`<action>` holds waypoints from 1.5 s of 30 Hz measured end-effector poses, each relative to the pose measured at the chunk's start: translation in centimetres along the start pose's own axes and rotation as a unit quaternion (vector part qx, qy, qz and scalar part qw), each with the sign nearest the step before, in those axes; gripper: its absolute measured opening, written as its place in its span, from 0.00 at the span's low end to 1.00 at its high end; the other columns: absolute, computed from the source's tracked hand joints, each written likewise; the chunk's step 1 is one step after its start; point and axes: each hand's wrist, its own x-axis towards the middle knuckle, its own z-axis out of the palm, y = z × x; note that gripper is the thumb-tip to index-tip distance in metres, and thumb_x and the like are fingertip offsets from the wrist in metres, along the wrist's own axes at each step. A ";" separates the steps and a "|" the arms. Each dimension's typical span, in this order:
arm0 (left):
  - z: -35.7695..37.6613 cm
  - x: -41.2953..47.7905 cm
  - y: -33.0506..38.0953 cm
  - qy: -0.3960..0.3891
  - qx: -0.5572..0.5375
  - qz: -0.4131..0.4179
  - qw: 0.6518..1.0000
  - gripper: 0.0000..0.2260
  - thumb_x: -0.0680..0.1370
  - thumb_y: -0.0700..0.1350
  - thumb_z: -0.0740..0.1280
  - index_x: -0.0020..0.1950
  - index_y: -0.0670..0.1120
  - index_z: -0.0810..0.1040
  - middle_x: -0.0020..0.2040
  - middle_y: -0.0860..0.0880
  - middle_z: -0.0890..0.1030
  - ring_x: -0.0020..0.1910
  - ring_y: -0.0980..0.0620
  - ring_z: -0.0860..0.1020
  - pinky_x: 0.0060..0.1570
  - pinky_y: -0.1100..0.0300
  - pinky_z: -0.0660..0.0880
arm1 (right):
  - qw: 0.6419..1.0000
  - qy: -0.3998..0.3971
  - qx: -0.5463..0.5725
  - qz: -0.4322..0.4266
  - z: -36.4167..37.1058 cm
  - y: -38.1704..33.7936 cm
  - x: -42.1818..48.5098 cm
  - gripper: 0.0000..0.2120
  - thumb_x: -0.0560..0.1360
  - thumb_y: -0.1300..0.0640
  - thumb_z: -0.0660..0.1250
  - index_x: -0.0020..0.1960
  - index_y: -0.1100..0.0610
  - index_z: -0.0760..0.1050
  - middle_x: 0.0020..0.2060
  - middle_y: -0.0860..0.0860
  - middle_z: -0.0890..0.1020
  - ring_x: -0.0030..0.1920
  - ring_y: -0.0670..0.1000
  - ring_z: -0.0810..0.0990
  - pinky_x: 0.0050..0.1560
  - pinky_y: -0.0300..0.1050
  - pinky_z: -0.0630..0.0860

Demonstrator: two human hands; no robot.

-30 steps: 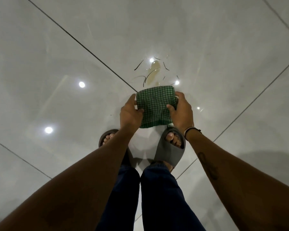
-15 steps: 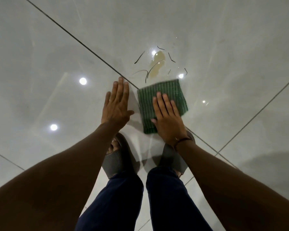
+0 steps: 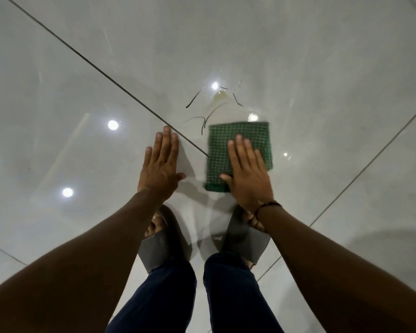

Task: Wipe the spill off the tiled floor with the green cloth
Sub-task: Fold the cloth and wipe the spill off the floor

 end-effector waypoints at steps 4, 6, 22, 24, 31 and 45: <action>0.8 -0.1 -0.3 0.005 -0.003 0.008 1.000 0.56 0.79 0.55 0.75 0.88 0.44 0.34 0.88 0.43 0.32 0.87 0.40 0.33 0.86 0.37 0.43 | 0.994 0.007 0.008 0.105 -1.4 4.5 1.2 0.44 0.86 0.36 0.54 0.89 0.59 0.39 0.89 0.59 0.41 0.89 0.62 0.41 0.89 0.64 0.48; 0.7 -0.1 -0.6 0.000 0.006 0.019 1.000 0.55 0.79 0.58 0.73 0.88 0.44 0.34 0.88 0.43 0.32 0.87 0.40 0.34 0.86 0.38 0.44 | 0.988 0.028 0.021 0.149 -2.6 4.1 4.8 0.44 0.87 0.38 0.56 0.88 0.61 0.39 0.88 0.63 0.41 0.88 0.65 0.42 0.88 0.66 0.46; 1.0 0.2 -1.2 0.014 -0.012 0.026 0.999 0.55 0.78 0.61 0.72 0.88 0.47 0.35 0.88 0.46 0.33 0.88 0.41 0.35 0.85 0.39 0.43 | 0.994 0.046 0.002 0.098 -5.0 8.0 8.3 0.51 0.82 0.33 0.63 0.88 0.63 0.43 0.88 0.65 0.45 0.88 0.65 0.45 0.88 0.67 0.45; 0.9 0.1 -1.1 0.011 -0.013 0.028 0.999 0.53 0.79 0.59 0.72 0.88 0.48 0.36 0.88 0.46 0.33 0.88 0.42 0.34 0.86 0.39 0.43 | 0.997 0.033 0.014 0.071 -5.0 5.0 10.2 0.52 0.83 0.33 0.62 0.87 0.66 0.41 0.87 0.66 0.43 0.88 0.66 0.43 0.88 0.66 0.44; 0.4 0.1 0.0 -0.006 -0.006 0.004 1.000 0.53 0.80 0.56 0.72 0.88 0.46 0.34 0.88 0.44 0.31 0.87 0.41 0.33 0.86 0.36 0.45 | 0.998 -0.010 0.029 0.053 -0.7 5.5 -0.2 0.49 0.83 0.29 0.54 0.89 0.59 0.39 0.89 0.59 0.41 0.89 0.61 0.42 0.89 0.65 0.46; -0.2 -0.7 -0.4 0.042 -0.017 0.003 0.999 0.58 0.75 0.63 0.75 0.89 0.45 0.38 0.89 0.43 0.37 0.88 0.40 0.38 0.87 0.38 0.48 | 1.000 -0.022 -0.007 -0.005 -1.2 5.2 0.4 0.42 0.85 0.30 0.52 0.89 0.49 0.41 0.88 0.63 0.42 0.88 0.66 0.42 0.87 0.71 0.47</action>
